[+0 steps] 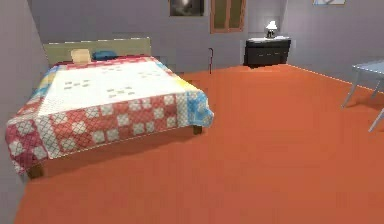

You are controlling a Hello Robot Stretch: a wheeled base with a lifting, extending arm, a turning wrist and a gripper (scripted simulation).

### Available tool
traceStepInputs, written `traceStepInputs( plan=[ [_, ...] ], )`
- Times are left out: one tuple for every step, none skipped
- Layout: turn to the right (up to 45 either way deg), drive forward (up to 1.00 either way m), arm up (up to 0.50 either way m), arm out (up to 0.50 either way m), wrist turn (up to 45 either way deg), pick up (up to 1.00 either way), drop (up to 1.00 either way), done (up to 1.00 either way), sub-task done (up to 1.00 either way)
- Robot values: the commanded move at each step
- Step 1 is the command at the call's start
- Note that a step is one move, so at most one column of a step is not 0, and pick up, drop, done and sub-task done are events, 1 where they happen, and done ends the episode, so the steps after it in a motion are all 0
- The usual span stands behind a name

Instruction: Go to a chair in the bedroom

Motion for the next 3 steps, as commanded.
traceStepInputs(
  plan=[
    [0.0,0.15,0.0,0.0,0.0,0.0,0.0,0.0,0.0],
    [45.0,0.0,0.0,0.0,0.0,0.0,0.0,0.0,0.0],
    [12.0,0.0,0.0,0.0,0.0,0.0,0.0,0.0,0.0]
  ],
)
